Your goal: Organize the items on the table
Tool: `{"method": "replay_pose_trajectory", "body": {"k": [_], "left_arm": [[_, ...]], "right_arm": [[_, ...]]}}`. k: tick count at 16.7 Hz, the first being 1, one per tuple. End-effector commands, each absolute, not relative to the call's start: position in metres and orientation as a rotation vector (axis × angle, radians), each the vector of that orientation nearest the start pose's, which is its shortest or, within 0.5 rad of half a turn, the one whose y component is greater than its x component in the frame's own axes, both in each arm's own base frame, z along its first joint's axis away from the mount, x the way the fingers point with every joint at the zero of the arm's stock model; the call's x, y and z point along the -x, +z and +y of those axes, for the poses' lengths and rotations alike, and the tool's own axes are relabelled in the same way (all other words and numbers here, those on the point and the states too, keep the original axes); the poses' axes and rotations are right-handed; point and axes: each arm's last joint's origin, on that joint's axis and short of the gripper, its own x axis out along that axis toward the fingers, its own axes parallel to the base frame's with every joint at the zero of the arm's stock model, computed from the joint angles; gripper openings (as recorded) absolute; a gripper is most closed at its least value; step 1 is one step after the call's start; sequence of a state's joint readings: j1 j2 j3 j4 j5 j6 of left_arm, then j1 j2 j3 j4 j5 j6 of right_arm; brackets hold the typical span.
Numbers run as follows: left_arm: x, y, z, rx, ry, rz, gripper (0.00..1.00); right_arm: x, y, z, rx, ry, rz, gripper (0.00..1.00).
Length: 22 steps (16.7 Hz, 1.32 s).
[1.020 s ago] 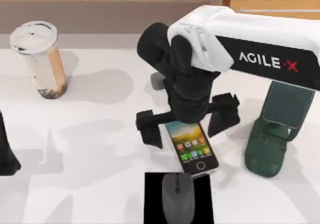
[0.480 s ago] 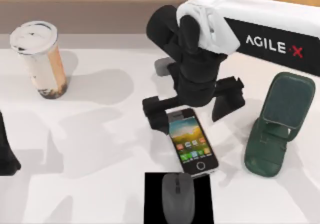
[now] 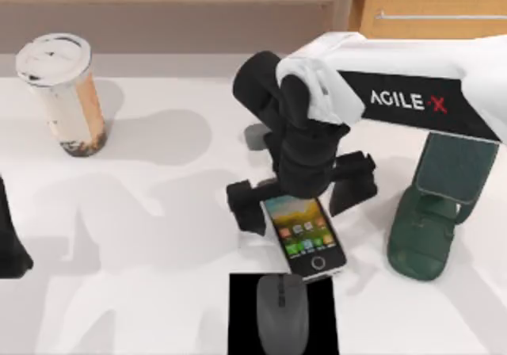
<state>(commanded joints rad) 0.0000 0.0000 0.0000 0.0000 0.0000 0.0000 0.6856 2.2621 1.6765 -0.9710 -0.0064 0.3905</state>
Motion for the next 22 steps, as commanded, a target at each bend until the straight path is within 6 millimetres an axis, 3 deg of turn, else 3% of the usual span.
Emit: {"method": "replay_pose_trajectory", "body": {"k": [2,6,19,22], "left_arm": [[-0.1057,0.16,-0.0012,0.0,0.0,0.0,1.0],[-0.1057,0.16,-0.0012,0.0,0.0,0.0,1.0],[-0.1057,0.16,-0.0012,0.0,0.0,0.0,1.0],[-0.1057,0.16,-0.0012,0.0,0.0,0.0,1.0]], "right_arm": [[-0.3316,0.1067,0.2772,0.227,0.252,1.552,1.0],[-0.3315,0.1054,0.2771,0.228,0.252,1.552,1.0],[-0.3315,0.1054,0.2771,0.228,0.252,1.552,0.02],[-0.3315,0.1054,0.2771,0.228,0.252,1.552,0.0]]}}
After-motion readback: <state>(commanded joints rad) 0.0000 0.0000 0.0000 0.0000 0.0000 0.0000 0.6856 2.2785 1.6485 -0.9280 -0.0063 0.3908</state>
